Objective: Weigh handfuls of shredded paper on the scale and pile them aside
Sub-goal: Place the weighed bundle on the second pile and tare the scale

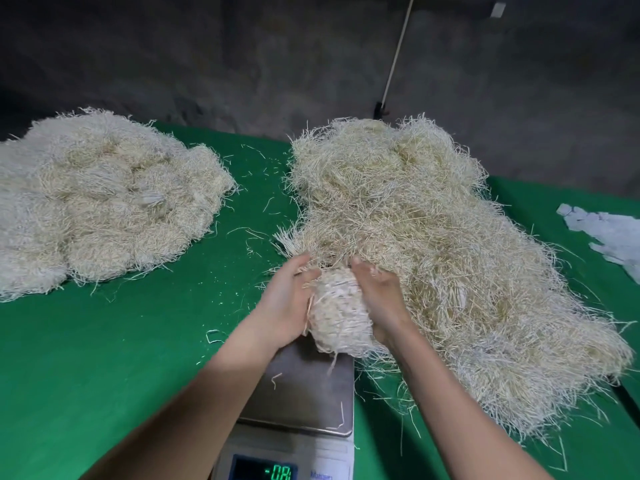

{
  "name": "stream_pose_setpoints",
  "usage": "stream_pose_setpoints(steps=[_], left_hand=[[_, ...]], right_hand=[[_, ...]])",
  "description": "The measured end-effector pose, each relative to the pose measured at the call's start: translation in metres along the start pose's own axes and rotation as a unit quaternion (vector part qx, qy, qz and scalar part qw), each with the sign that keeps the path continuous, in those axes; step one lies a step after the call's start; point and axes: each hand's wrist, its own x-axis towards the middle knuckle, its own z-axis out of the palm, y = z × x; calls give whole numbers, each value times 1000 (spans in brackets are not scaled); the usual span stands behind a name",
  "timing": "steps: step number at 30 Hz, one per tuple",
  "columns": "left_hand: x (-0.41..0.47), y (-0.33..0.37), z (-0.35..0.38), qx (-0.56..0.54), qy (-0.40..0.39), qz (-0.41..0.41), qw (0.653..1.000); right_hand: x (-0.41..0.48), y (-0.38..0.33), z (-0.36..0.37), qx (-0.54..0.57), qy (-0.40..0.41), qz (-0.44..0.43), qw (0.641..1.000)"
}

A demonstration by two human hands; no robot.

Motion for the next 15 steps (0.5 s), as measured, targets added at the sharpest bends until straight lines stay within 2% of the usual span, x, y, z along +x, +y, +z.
stream_pose_setpoints(steps=[1,2,3,5,6,8,9,11,15], left_hand=[[-2,-3,-8,30,25,26,999],[-7,-11,-12,83,61,54,993],[-14,-18,-11,123,66,63,988],[-20,-34,-3,138,30,47,989],[-17,-36,2,144,40,48,988],[-4,-29,4,127,137,78,979],[4,-23,1,94,195,100,971],[7,-18,0,63,246,147,956],[-6,-35,1,174,220,140,950]], right_hand=[[4,3,-1,36,29,42,998],[7,7,-1,51,64,60,995],[8,9,3,55,95,55,992],[4,15,14,9,125,-28,992],[-2,19,20,-54,137,-96,984],[-19,36,35,-151,145,-201,957],[-28,42,44,-169,139,-226,949],[-35,44,59,-181,137,-230,947],[-9,32,51,-110,176,-171,963]])
